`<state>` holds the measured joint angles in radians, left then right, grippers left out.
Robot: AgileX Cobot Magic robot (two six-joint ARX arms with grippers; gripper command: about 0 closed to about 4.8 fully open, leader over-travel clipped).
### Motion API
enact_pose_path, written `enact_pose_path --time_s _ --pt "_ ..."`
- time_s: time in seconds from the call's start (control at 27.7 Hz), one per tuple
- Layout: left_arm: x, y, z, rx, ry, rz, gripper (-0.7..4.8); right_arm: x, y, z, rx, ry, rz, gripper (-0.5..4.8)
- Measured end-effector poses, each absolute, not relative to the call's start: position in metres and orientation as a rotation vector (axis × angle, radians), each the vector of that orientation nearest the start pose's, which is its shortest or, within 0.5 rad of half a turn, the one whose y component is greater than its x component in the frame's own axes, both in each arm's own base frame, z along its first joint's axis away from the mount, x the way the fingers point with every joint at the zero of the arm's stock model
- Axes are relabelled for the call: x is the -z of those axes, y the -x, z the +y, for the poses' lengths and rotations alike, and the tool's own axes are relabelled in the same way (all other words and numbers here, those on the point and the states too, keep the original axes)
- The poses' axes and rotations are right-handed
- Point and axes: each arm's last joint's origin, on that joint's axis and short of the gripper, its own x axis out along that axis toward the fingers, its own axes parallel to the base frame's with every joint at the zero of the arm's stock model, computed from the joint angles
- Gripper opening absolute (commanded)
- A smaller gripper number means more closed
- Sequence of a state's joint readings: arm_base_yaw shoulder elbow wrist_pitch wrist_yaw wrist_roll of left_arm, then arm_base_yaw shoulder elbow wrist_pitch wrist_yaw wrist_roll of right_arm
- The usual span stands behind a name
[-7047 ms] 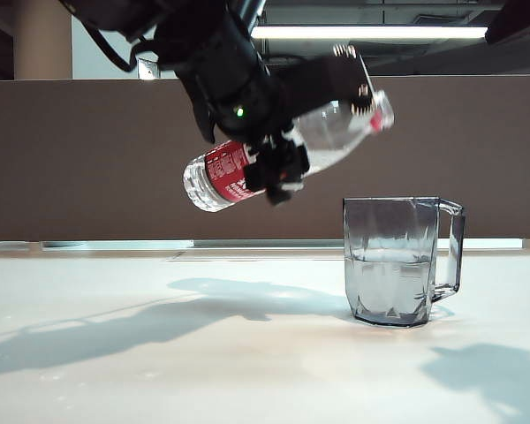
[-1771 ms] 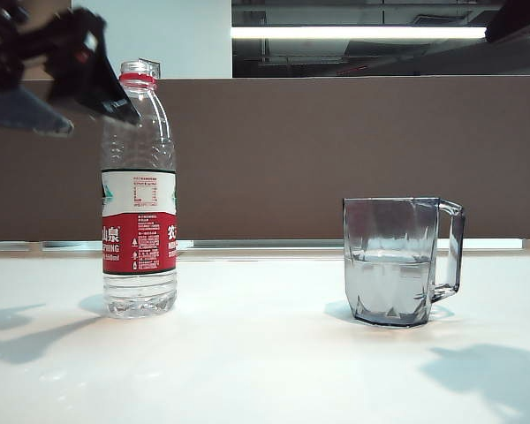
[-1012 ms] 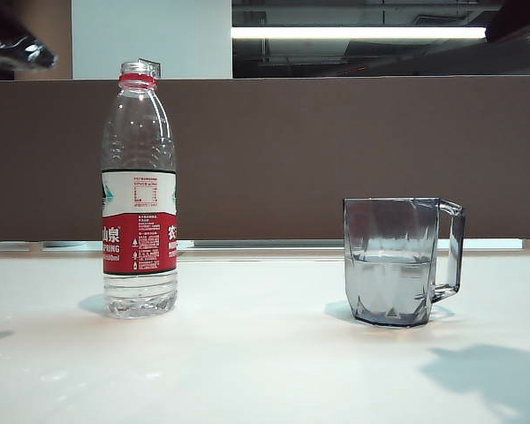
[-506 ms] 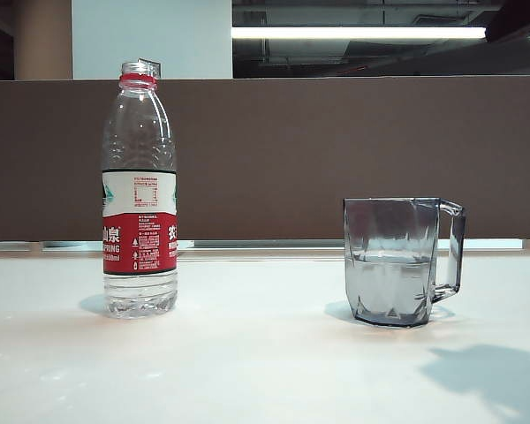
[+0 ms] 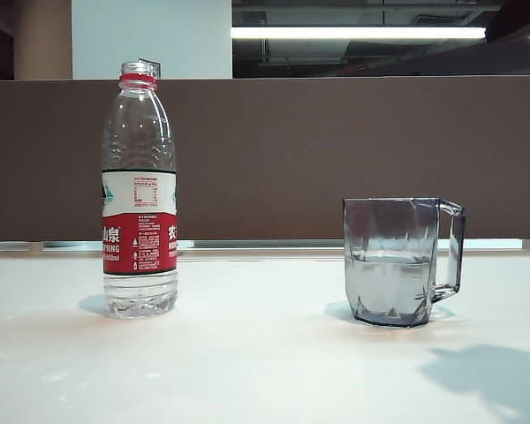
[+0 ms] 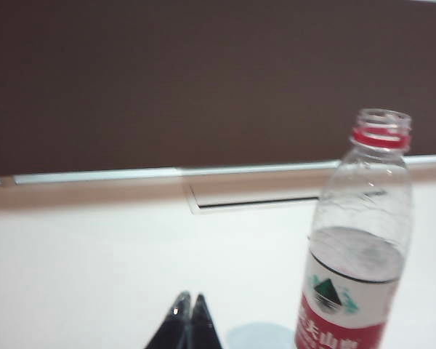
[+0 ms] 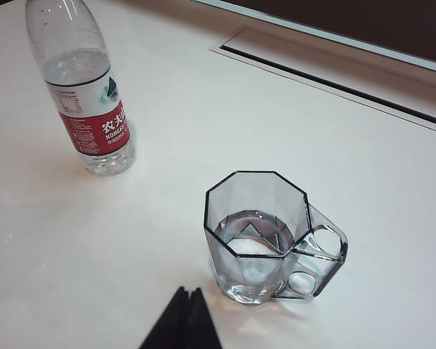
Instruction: Pick up the mineral water bottle with the left hand on the table and pour water into the mug until it's half full.
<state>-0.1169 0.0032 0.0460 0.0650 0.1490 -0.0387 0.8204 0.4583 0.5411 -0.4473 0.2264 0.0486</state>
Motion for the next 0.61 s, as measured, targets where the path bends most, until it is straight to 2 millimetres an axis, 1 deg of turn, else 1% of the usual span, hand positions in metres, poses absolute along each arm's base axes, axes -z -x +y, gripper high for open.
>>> enact_pose_path --time_s 0.14,0.36,0.43,0.51,0.54,0.61 --pt "-0.176 -0.096 -0.009 0.205 0.033 -0.099 -0.06 -0.266 -0.081 0.078 -0.579 0.138 0.334 -0.01" --pt "-0.175 -0.096 -0.007 0.175 0.033 -0.094 -0.05 -0.266 -0.081 0.078 -0.579 0.138 0.334 -0.01" --pt "-0.17 -0.097 -0.007 0.168 0.037 -0.013 -0.05 -0.266 -0.081 0.078 -0.578 0.139 0.335 -0.01" --pt "-0.151 -0.098 -0.007 0.152 0.047 0.176 -0.05 -0.266 -0.081 0.078 -0.58 0.138 0.334 -0.01" --pt "-0.146 -0.098 -0.006 0.138 0.045 0.226 -0.05 -0.266 -0.081 0.078 -0.58 0.139 0.335 -0.01" --pt "-0.146 -0.098 -0.006 0.117 0.045 0.227 -0.05 -0.266 -0.082 0.078 -0.578 0.141 0.34 -0.01"
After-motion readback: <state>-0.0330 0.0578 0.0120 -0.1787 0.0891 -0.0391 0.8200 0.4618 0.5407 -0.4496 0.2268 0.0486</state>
